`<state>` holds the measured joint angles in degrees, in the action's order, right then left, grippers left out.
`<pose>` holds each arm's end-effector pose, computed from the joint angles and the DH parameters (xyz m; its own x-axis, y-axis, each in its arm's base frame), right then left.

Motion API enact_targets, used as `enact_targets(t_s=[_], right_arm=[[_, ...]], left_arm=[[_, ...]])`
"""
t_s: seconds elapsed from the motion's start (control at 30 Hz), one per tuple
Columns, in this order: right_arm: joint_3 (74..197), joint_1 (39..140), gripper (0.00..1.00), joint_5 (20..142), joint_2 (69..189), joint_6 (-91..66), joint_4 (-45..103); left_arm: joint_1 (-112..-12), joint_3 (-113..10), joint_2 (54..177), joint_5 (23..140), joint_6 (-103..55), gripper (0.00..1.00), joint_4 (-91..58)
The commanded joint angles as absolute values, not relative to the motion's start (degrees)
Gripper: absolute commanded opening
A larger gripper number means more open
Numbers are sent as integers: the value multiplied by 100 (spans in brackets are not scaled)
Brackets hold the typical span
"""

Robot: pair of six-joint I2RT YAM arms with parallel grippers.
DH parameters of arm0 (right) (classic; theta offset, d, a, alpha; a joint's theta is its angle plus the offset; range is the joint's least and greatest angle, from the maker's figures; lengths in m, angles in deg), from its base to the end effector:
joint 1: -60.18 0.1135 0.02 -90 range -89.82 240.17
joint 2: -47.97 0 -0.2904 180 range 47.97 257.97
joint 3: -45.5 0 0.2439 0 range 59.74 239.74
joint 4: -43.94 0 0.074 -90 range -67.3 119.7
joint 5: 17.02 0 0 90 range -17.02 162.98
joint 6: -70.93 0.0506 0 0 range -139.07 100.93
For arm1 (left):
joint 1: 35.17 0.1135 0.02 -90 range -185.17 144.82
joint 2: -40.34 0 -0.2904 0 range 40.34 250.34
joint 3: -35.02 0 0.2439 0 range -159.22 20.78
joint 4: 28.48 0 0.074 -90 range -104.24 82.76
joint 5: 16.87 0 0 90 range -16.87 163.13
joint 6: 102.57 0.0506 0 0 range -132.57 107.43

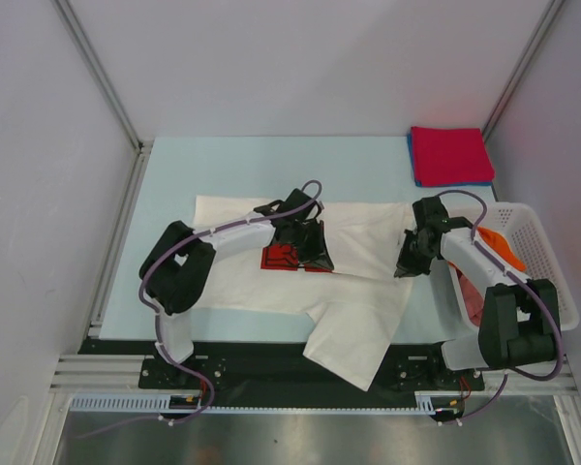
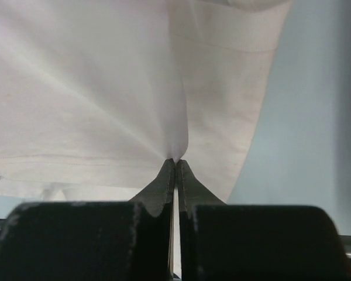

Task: Fold and stack the t-shirts
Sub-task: Fold the tshirt

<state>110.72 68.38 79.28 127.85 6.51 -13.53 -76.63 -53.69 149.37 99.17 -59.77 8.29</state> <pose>0.2398 0.0402 0.2194 -0.9253 0.3003 -0.2317 0.2488 0.9417 0.2267 0.2913 -0.2870 0.2030 -0.9951 -0.0005 -0.0987 0.0640 0.7580 -0.6491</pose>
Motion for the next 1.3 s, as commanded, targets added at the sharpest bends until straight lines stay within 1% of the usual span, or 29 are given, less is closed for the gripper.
enact_targets(t_s=[0.0,0.13,0.33,0.7,0.83,1.1,1.27], right_arm=[[10967,6852,0,7729,12593,1036,-1627],[10870,6835,0,7658,12646,1134,-1496],[11115,6686,0,7509,12891,967,-1425],[11431,6598,0,7764,13313,774,-1153],[11931,6563,0,7755,13638,800,-1117],[13153,6448,0,7737,14850,747,-1170],[13866,6360,0,7781,15387,685,-1258]], left_arm=[[-7622,-5234,14738,10108,-5863,0,923],[-7622,-5409,15019,10170,-5819,0,879],[-7622,-5761,15441,10240,-5819,0,862],[-7315,-5866,15494,10249,-5845,0,862],[-7148,-6200,15731,10398,-5889,1,905],[-6963,-7290,16504,10548,-6135,0,1019],[-6787,-7860,16821,10548,-6319,1,1020]])
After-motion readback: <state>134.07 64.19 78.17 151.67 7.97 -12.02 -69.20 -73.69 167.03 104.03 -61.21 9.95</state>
